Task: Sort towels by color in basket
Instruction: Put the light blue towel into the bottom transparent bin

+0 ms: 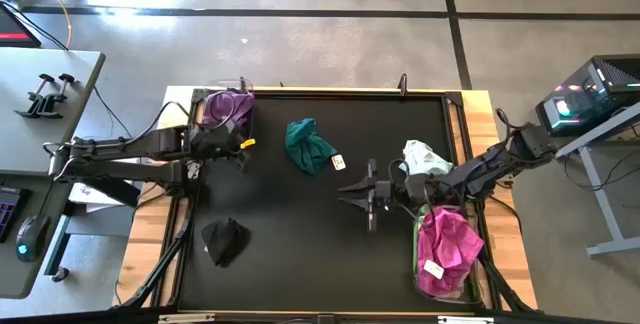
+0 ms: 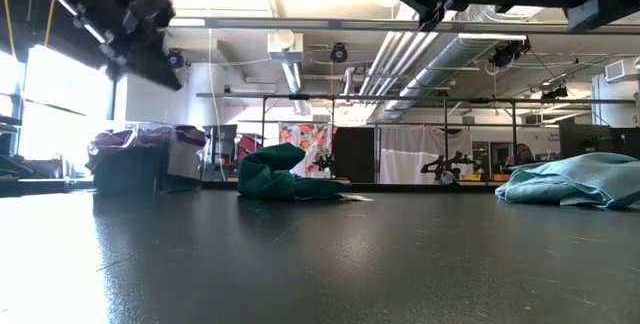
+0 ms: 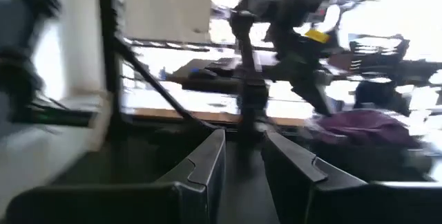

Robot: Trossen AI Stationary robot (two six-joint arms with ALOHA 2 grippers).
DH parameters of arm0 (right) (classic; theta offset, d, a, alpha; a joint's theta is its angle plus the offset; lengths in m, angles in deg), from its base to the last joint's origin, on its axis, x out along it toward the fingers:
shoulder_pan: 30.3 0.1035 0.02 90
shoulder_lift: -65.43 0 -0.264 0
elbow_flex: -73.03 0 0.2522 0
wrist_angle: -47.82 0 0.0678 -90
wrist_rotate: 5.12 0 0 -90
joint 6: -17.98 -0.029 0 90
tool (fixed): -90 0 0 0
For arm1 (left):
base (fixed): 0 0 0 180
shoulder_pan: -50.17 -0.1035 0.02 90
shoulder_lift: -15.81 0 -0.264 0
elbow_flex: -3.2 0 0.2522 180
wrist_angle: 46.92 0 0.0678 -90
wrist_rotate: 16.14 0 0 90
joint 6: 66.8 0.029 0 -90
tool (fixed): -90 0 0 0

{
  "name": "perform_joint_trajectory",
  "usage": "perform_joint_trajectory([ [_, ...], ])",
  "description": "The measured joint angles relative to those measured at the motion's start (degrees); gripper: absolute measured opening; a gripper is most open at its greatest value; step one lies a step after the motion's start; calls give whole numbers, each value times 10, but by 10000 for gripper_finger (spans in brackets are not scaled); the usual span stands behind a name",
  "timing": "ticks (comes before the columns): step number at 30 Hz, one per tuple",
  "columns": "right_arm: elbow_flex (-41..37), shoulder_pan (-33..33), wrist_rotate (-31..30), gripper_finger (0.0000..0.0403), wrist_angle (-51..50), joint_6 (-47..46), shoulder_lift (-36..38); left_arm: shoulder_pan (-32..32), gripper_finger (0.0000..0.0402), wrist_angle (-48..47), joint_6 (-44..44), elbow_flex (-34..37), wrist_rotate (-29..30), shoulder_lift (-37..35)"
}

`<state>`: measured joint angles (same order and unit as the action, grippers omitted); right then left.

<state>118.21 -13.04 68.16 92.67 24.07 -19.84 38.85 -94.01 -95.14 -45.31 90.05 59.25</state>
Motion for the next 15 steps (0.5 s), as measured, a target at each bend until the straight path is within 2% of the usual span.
perform_joint_trajectory([
  [2, 6, 5, -67, 94, -41, 18, 17, 14, 0, 72, 32, 15, 0, 6],
  [4, 28, 8, -148, 94, -156, 17, 49, 28, 0, 160, 68, 36, -2, 13],
  [6, 66, 7, -210, 94, -338, -19, 86, 40, 0, 249, 98, 60, -2, 26],
  [8, 119, 1, -237, 94, -556, -109, 113, 49, 0, 335, 126, 86, -2, 42],
  [10, 181, -13, -223, 96, -778, -236, 126, 56, 0, 410, 147, 106, -3, 61],
  [12, 235, -32, -167, 103, -963, -345, 127, 59, 0, 467, 155, 122, -3, 82],
  [15, 266, -56, -92, 128, -1130, -441, 124, 62, 0, 503, 158, 126, -6, 111],
])
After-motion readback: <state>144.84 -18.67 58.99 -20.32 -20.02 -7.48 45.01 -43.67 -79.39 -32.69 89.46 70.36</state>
